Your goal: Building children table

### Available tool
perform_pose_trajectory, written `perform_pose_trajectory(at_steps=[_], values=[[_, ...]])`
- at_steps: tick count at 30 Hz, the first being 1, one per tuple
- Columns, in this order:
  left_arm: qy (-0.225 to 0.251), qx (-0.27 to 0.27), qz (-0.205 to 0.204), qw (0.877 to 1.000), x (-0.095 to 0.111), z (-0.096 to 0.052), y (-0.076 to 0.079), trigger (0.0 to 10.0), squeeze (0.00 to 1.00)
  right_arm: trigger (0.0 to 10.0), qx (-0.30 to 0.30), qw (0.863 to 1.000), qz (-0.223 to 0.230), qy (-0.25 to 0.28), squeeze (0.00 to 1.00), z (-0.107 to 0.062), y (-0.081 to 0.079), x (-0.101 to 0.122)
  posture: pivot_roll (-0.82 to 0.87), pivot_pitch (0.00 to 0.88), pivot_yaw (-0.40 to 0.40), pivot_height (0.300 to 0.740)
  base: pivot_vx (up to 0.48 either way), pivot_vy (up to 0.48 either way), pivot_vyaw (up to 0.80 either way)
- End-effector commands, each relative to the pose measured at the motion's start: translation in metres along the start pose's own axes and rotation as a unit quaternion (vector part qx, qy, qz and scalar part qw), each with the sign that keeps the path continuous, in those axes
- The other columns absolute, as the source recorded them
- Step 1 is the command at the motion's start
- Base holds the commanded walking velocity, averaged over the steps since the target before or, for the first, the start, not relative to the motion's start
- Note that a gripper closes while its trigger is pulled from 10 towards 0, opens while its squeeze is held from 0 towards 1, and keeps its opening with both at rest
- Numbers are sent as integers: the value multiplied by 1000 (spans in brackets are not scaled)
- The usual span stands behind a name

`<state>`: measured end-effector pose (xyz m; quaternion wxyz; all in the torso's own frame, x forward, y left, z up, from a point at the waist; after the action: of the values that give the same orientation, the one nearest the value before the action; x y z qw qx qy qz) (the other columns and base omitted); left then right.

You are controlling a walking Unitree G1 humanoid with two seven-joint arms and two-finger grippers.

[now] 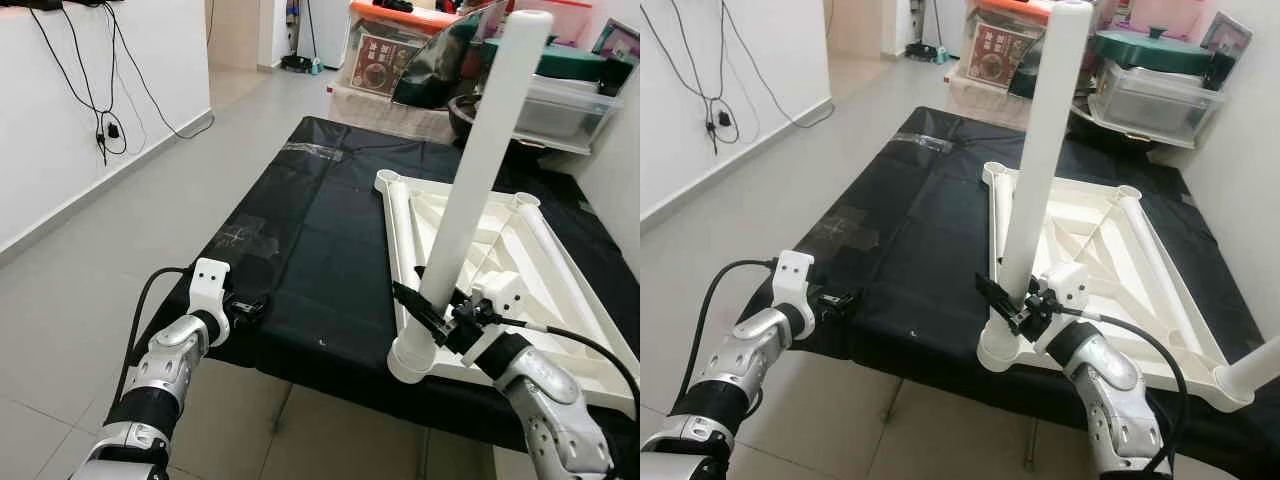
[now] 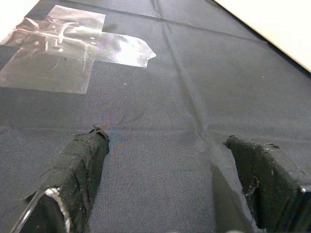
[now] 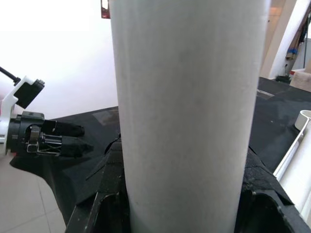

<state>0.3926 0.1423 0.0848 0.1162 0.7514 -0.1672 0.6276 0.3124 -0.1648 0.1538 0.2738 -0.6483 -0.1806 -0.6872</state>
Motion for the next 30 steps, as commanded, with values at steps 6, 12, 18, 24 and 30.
perform_pose_trajectory(at_steps=[6, 12, 18, 24, 30], values=[[-15, -2, -8, 1000, -10, -1, 3, 10000, 0, 0, -29, 999, 33, -26, 0, 3, 5, -26, 163, 0, -149, 740, 0, 0, 0], [-16, -2, -9, 1000, -12, -1, 5, 10000, 0, 0, -209, 977, 45, 20, 0, -11, 40, -31, 154, 0, -145, 740, 0, 0, 0], [-18, -2, -8, 1000, -12, -1, 5, 10000, 0, 0, -393, 917, 51, 43, 0, -44, 69, -44, 149, 0, -136, 740, 0, 0, 0], [-17, -4, -5, 1000, -10, 1, 4, 10000, 0, 0, -443, 892, 51, 74, 0, -61, 64, -44, 138, 0, -120, 740, 0, 0, 0], [-12, -8, -4, 1000, -6, 3, 6, 10000, 0, 0, -451, 884, 41, 114, 0, -65, 61, -24, 131, 0, -111, 740, 0, 0, 0]])
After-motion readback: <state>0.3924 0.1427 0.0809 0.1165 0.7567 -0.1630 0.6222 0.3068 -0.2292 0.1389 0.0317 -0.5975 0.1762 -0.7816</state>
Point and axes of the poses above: a point about 5 cm out from each wrist's last joint towards the gripper, its own z axis pointing out of the wrist towards the gripper, its own x axis along the axis of the wrist's last joint, y = z × x, the point moved 5 cm from there along z, pointing out of the wrist towards the gripper, and after that the axes turned 8 degrees about z, right-handed, at the moved point
